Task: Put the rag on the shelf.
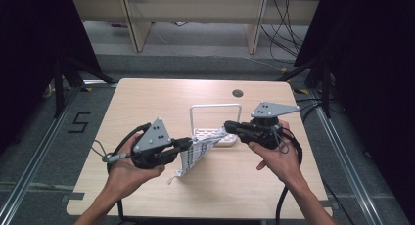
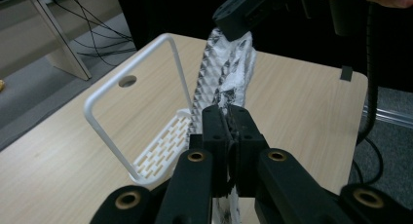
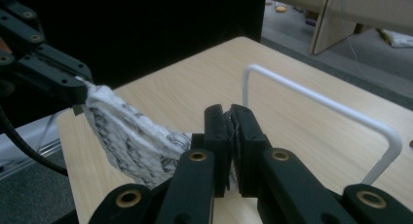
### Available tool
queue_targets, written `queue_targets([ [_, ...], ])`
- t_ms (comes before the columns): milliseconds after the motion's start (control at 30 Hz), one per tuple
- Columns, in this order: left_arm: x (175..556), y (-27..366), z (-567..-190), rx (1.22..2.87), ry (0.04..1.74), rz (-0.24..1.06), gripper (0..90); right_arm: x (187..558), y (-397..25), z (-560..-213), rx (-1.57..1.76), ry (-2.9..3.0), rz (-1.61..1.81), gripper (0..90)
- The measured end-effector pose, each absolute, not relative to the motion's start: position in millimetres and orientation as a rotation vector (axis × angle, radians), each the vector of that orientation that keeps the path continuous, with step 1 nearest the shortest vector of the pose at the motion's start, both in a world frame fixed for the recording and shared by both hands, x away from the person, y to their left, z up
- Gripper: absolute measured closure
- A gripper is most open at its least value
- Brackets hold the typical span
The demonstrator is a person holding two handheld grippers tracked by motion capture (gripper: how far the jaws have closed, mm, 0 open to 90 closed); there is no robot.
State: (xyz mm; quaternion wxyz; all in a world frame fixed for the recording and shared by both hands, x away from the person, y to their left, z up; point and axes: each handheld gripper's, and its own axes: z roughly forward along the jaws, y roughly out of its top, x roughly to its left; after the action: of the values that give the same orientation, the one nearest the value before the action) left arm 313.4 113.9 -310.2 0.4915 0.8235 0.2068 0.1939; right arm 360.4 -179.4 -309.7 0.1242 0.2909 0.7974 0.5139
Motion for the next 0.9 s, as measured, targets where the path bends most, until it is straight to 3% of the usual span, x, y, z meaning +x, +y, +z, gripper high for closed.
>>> queue_targets([
  [300, 331.0, 115.8, -287.8, 1.953, 0.535, 0.459, 86.7, 355.3, -182.3, -277.6, 0.773, 2.259, 1.465, 86.9],
  [900, 385.8, 95.2, -251.9, 1.870, 0.595, 0.538, 86.8, 379.1, -194.9, -261.8, 0.885, 2.110, 1.510, 86.9],
])
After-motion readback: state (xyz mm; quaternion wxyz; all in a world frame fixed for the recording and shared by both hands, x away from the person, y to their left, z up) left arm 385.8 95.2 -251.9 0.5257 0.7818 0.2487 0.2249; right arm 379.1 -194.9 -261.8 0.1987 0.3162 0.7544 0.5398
